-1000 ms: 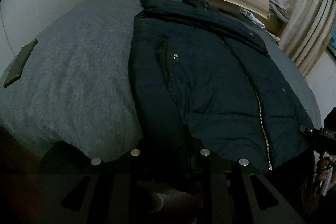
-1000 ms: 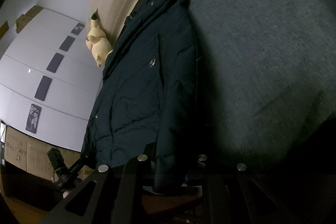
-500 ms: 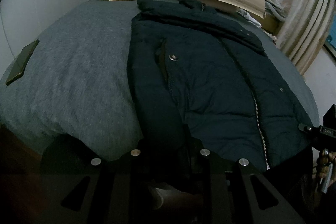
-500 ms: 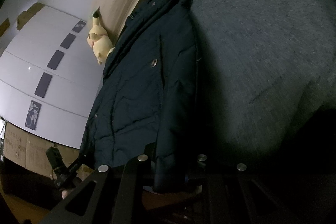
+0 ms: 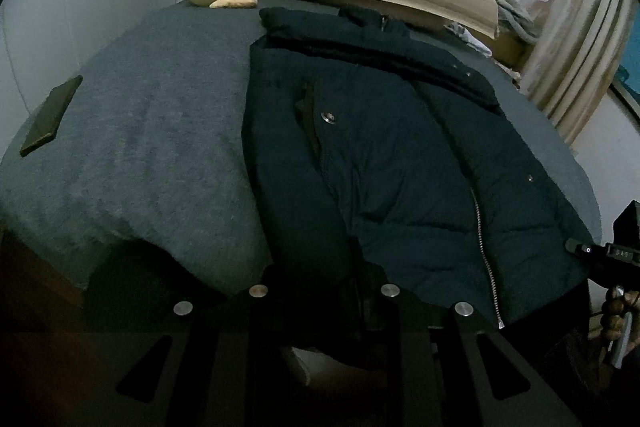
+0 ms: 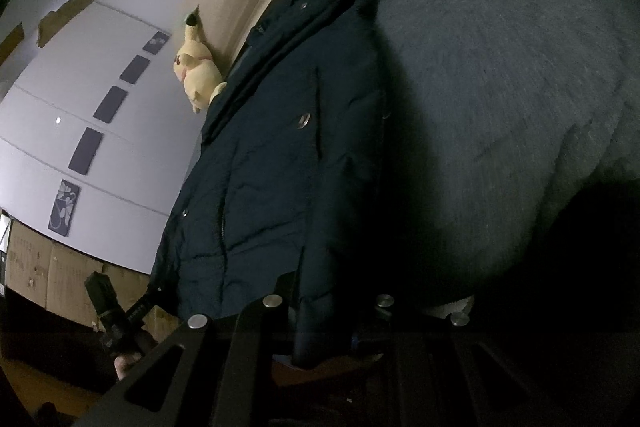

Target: Fold large clothes

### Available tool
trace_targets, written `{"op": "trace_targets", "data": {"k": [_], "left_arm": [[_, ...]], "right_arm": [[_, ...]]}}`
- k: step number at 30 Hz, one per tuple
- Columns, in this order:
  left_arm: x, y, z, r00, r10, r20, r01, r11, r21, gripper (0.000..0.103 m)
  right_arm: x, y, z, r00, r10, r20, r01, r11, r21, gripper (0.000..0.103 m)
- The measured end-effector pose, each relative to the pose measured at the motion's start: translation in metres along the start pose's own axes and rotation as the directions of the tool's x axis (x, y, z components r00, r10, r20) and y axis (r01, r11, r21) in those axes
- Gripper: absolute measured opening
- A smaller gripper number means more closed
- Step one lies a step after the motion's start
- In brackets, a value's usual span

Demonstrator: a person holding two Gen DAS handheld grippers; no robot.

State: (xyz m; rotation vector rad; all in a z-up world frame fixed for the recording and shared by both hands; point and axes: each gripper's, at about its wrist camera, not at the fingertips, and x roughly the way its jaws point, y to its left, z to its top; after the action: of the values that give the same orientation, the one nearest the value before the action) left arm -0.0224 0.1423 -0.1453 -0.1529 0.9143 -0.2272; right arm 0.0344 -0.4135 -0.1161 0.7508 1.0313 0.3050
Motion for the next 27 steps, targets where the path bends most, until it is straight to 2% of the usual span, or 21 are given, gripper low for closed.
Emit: {"op": "trace_targets", "data": {"k": [27], "left_arm": [[-0.009, 0.012, 0.000, 1.000, -0.004, -0.002, 0.004, 1.000, 0.008, 0.021]], "right_arm": [[-0.001, 0.010, 0.004, 0.999, -0.020, -0.036, 0.017, 0.998, -0.060, 0.014]]}}
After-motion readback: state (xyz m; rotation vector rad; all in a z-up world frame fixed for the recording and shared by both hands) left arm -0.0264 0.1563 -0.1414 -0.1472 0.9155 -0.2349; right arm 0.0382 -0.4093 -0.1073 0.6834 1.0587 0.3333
